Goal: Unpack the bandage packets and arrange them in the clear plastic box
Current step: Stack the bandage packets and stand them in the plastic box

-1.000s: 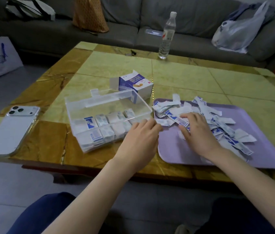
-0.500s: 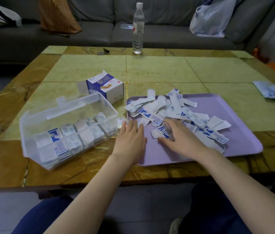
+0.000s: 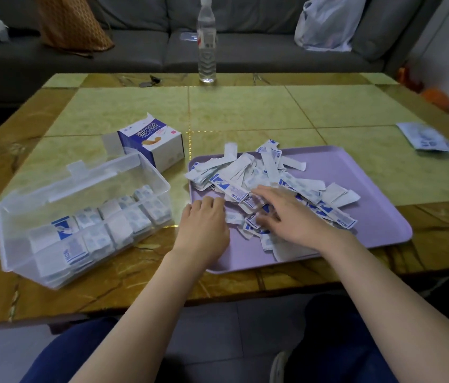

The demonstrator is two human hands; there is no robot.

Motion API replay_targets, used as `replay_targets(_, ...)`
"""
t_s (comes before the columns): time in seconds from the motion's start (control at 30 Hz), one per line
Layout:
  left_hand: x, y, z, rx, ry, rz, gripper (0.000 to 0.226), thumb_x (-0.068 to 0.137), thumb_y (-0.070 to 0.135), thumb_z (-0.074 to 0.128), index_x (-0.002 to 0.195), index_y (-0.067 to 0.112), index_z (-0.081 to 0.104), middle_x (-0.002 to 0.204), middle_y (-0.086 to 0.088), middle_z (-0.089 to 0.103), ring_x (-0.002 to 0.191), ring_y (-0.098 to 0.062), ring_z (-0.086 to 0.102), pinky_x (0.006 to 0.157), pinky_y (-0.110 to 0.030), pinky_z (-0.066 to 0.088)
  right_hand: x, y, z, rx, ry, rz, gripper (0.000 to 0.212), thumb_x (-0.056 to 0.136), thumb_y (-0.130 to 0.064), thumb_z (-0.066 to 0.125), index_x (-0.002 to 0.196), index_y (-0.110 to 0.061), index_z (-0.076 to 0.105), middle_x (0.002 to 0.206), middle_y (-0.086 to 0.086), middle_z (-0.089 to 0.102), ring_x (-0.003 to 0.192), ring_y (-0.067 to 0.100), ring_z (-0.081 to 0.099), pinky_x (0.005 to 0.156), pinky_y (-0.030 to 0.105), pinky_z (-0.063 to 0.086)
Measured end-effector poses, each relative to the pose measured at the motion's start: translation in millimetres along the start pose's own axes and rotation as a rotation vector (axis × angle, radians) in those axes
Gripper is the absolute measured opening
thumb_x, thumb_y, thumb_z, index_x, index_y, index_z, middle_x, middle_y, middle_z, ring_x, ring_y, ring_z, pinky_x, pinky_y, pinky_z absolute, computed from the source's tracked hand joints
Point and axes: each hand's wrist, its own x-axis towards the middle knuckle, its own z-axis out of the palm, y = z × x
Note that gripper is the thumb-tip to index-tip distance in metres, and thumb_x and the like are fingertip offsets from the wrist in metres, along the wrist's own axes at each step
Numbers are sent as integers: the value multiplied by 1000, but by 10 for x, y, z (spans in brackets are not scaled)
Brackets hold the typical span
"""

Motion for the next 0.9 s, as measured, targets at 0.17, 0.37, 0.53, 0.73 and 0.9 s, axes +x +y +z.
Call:
replay_targets(0.17,-4,7,-47,64,-4,-19,37,97,27,40,132,16,36,130,-6,42,117,-26,41,96,-37,31,-13,-37,-93,-83,-113,9,83,76,-48,70,145,-34,26,153,-15,21,140,11,14,112,37,22)
replay_targets(0.37,-26,-15,-71,-41,-73,-59,47,92,40,50,132,20,37,129,-5,43,120,-25,40,99,-40,28,39,-28,-73,-152,-16,-10,74,77,-52,66,141,-33,35,149,-14,31,132,14,29,104,31,30)
replay_targets(0.53,-31,-20,-82,-123,-95,-93,51,89,40,55,133,21,36,126,-5,45,117,-24,44,98,-41,27,90,-6,-69,-198,-38,21,76,80,-56,60,144,-35,27,154,-17,19,133,19,26,102,37,33)
replay_targets(0.73,21,-20,-73,-264,-113,-164,47,87,35,61,128,18,44,123,-2,56,114,-22,50,98,-42,26,112,8,-88,-219,-64,-17,70,73,-59,67,134,-37,42,138,-17,41,120,16,36,89,34,40)
replay_targets(0.9,26,1,-57,-241,-97,-183,43,88,38,58,125,20,46,120,0,59,113,-22,51,98,-43,24,135,-46,-73,-241,9,-33,46,80,-48,65,122,-31,55,116,-10,50,108,14,47,74,27,38)
